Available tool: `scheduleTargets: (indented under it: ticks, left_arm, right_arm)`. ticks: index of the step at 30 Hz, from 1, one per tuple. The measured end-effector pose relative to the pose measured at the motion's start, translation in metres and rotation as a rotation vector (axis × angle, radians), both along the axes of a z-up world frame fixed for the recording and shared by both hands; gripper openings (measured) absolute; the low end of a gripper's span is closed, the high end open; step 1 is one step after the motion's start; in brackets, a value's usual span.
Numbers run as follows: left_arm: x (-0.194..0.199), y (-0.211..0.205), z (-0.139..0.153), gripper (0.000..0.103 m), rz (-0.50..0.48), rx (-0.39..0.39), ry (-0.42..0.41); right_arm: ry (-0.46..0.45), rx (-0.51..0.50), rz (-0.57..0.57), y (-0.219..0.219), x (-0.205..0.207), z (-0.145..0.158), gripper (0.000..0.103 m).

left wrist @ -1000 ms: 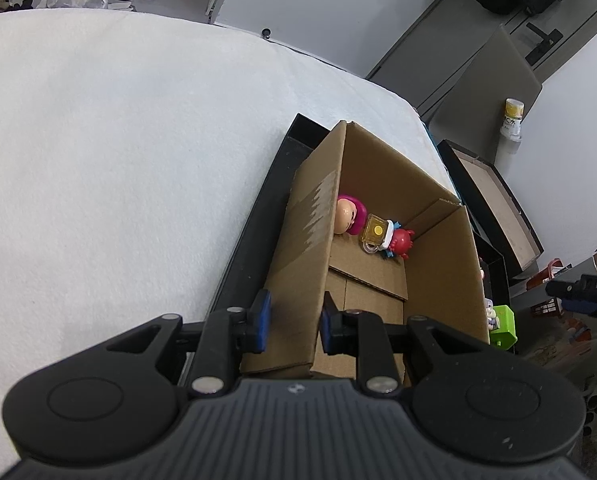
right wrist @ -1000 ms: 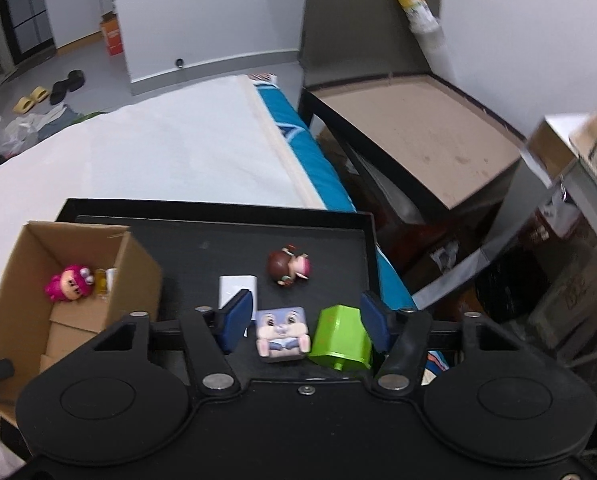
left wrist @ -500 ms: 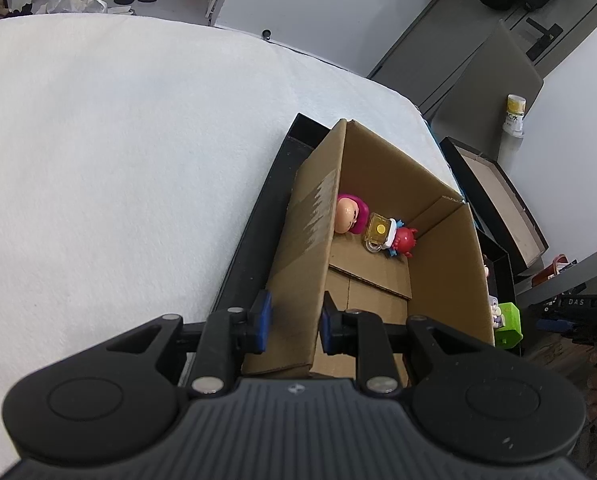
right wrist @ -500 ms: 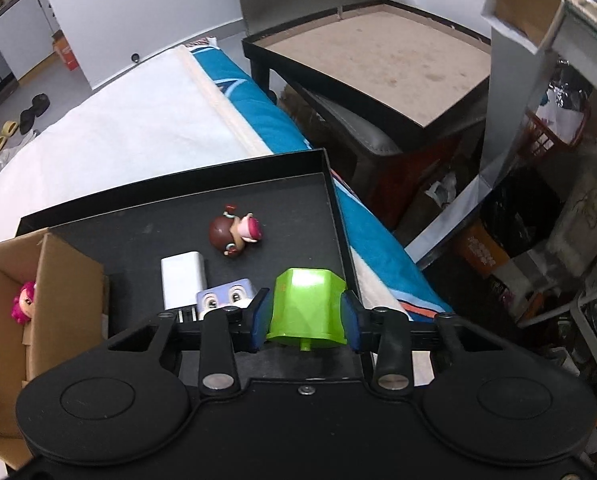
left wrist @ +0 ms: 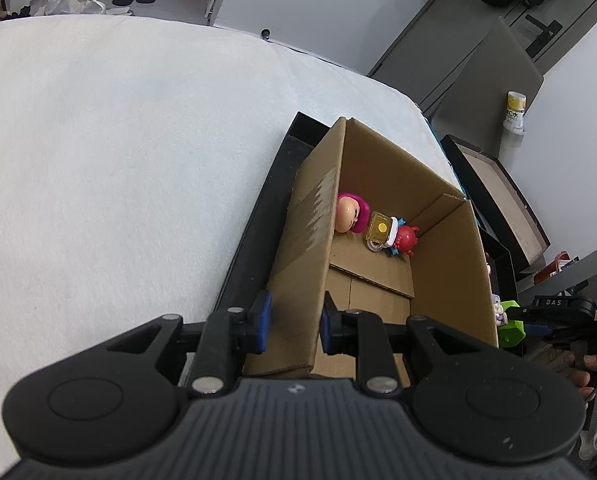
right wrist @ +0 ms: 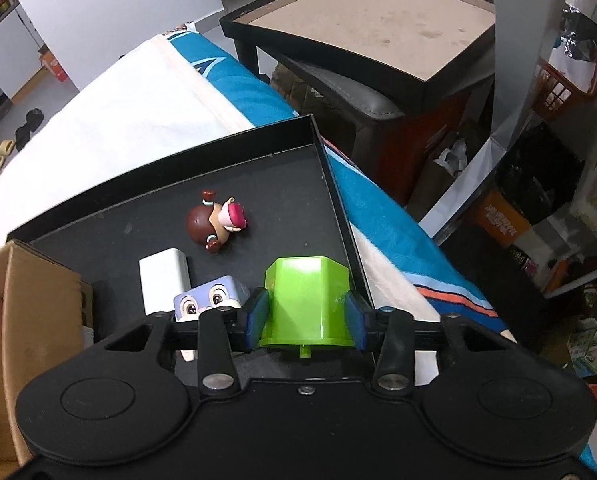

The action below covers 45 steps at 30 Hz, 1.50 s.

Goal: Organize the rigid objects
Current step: 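Lift the green block with the right gripper toward the box, then carry the green block over the cardboard box with the right gripper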

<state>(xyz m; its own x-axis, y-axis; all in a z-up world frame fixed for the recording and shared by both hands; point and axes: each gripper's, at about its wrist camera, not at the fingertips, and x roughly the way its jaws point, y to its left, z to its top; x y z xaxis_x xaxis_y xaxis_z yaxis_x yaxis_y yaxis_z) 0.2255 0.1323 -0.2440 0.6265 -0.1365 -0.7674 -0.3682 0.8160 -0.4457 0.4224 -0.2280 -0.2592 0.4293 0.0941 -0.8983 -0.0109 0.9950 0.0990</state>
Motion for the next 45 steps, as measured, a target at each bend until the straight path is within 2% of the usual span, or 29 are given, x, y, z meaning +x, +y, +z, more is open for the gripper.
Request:
scheduleTargets:
  ticks: [6, 9, 18, 45]
  left_arm:
    - [0.0, 0.0, 0.0, 0.023, -0.001, 0.001, 0.0]
    - [0.0, 0.0, 0.0, 0.023, 0.0, -0.001, 0.001]
    - [0.0, 0.0, 0.0, 0.023, -0.002, -0.004, -0.001]
    - [0.0, 0.0, 0.0, 0.023, -0.01, -0.007, 0.001]
  right_arm:
    - [0.018, 0.013, -0.02, -0.001, 0.003, -0.009, 0.051]
    - [0.058, 0.037, -0.043, -0.003, 0.003, -0.017, 0.048]
    - [0.065, 0.025, -0.061, 0.0, -0.013, -0.015, 0.047]
    - [-0.02, 0.036, -0.046, 0.015, -0.044, 0.06, 0.047]
